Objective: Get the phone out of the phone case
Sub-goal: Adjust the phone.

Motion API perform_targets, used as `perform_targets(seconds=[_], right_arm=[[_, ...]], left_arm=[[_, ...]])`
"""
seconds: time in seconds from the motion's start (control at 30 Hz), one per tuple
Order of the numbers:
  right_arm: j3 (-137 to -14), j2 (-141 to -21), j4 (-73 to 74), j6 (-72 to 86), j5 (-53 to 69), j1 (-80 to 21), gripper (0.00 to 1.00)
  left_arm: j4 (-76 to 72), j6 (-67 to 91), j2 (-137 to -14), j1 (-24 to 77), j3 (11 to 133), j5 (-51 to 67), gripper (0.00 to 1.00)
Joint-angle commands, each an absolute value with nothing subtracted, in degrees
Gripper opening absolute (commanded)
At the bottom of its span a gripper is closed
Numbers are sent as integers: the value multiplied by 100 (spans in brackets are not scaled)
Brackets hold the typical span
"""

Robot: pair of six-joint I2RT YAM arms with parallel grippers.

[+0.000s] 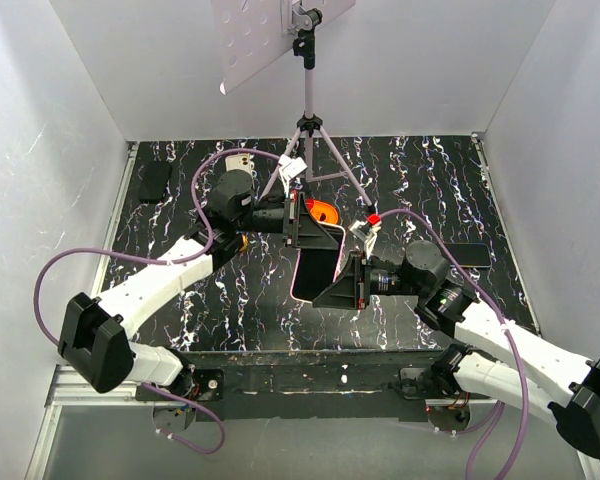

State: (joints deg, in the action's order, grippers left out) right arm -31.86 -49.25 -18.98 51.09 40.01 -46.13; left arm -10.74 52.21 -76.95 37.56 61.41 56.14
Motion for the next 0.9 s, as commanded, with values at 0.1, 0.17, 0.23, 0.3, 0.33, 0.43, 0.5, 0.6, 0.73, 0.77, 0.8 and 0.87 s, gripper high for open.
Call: perform_targets(seconds=[0.1,0.17,0.23,0.3,0.33,0.43,0.5,0.6,0.73,0.77,0.8,0.87], right_arm=[[-3129,-4747,-2875,5344,3401,-4588,1],[-3181,-4632,-2594,5222,3524,-4597,1],[-3313,-4509,-2077,4993,3708,-4588,1],[-3515,-4447,-1515,4695,3892,-4588,1],[-3664,-4439,-1129,4511,3998,-4588,1],[-3954,-4517,-687,4263,4288,-4588,1],[-4051,-4631,-607,4184,4499,-4588,1],[-4069,-4685,-633,4192,4535,-4588,1],[-4104,-4693,-537,4105,4535,-4588,1],[-4131,-4702,-484,4078,4500,-4588,1],[-4148,-4702,-466,4035,4500,-4588,1],[-4157,-4676,-466,3982,4500,-4588,11]], left_arm=[[-573,5362,-7190,3788,6257,5203,37],[224,4933,-7181,3797,6450,5238,38],[1033,4204,-7189,3788,6818,5247,36],[1588,3711,-7242,3779,7048,5404,33],[1852,3518,-7294,3788,7145,5518,30],[2118,3305,-7409,3788,7312,5756,25],[1996,3392,-7418,3788,7286,5827,26],[1583,3743,-7392,3797,7155,5959,25],[1249,4007,-7383,3797,7066,5985,20],[1213,4095,-7418,3797,7075,5985,13],[1117,4191,-7453,3797,7084,6029,0],[915,4481,-7532,3788,7049,6064,0]])
